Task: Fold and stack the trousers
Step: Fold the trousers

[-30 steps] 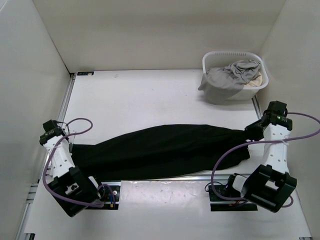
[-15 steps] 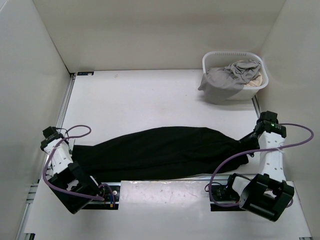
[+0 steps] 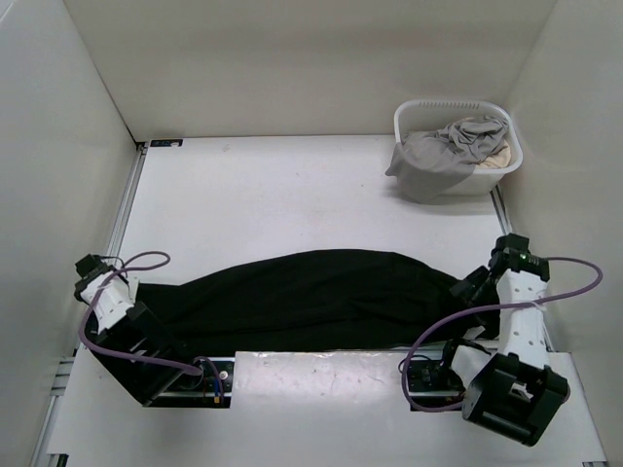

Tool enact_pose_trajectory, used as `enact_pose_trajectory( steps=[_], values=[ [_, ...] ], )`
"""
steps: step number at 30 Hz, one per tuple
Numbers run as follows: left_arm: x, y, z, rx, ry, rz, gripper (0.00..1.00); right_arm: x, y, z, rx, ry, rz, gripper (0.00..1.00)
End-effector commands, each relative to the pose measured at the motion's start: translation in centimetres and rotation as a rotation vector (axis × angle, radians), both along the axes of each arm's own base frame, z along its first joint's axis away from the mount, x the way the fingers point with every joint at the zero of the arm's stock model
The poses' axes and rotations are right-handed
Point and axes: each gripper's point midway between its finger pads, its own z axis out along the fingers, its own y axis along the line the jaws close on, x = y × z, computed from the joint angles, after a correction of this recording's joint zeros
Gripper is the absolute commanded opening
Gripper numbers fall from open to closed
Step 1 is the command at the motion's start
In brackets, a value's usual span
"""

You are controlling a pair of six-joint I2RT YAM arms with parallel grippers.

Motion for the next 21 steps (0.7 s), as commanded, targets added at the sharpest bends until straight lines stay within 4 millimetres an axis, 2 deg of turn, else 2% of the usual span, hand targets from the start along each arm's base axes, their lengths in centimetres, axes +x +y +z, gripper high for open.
enact_pose_trajectory(
  steps=[1, 2, 3, 4, 5, 6, 7, 8, 9, 10, 11, 12, 14, 15, 16, 18, 21],
  values=[
    [1.9, 3.6, 3.4, 0.137, -0.102, 0.029, 0.7, 2.5, -1.8, 4.4, -0.131, -0.128, 0.028, 0.93],
    [2.9, 4.2, 4.3, 0.149, -0.144, 0.024, 0.7, 3.2, -2.5, 5.6, -0.185, -0.157, 0.04, 0.93],
    [4.5, 3.9, 4.7, 0.1, -0.217, -0.011, 0.7, 4.1, -2.4, 6.8, -0.215, -0.196, 0.073, 0.93],
    [6.3, 4.4, 6.9, 0.104, -0.298, -0.033, 0.7, 5.7, -2.6, 9.4, -0.256, -0.294, 0.088, 0.93],
    [7.0, 3.8, 7.4, 0.062, -0.33, -0.049, 0.7, 7.2, -2.4, 10.4, -0.269, -0.361, 0.123, 0.89],
    [8.0, 3.6, 7.9, 0.046, -0.361, -0.085, 0.7, 8.1, -1.9, 10.9, -0.275, -0.41, 0.16, 0.82],
    [9.1, 3.1, 7.9, 0.015, -0.393, -0.113, 0.7, 9.3, 0.1, 11.3, -0.226, -0.465, 0.246, 0.8],
    [10.0, 2.6, 7.2, -0.019, -0.382, -0.146, 0.7, 10.5, 1.3, 10.3, -0.19, -0.485, 0.286, 0.79],
    [10.3, 2.0, 6.2, -0.054, -0.363, -0.171, 0.7, 10.8, 2.9, 9.2, -0.142, -0.475, 0.345, 0.77],
    [10.7, 1.3, 5.2, -0.095, -0.345, -0.189, 0.69, 10.9, 4.1, 7.3, -0.09, -0.416, 0.403, 0.75],
    [10.3, 0.1, 3.3, -0.14, -0.285, -0.211, 0.69, 10.8, 5.3, 5.9, -0.036, -0.376, 0.438, 0.75],
    [10.1, -0.2, 1.6, -0.178, -0.229, -0.214, 0.67, 9.7, 6.1, 3.8, -0.016, -0.297, 0.478, 0.69],
    [9.2, -1.5, -0.5, -0.24, -0.167, -0.212, 0.66, 8.6, 6.7, 0.8, 0.013, -0.185, 0.493, 0.6],
    [9.3, -2.3, -1.3, -0.279, -0.156, -0.226, 0.66, 8.4, 7.1, -0.2, 0.038, -0.176, 0.497, 0.51],
    [9.5, -2.9, -1.6, -0.302, -0.161, -0.239, 0.66, 6.7, 7.8, -2.1, 0.093, -0.124, 0.485, 0.49],
    [9.8, -4.4, -2.9, -0.333, -0.147, -0.277, 0.66, 5.7, 7.9, -4.1, 0.112, -0.073, 0.461, 0.47],
    [10.2, -4.4, -4.8, -0.283, -0.108, -0.297, 0.66, 4.3, 7.2, -6.5, 0.094, 0.05, 0.453, 0.47]
  ],
)
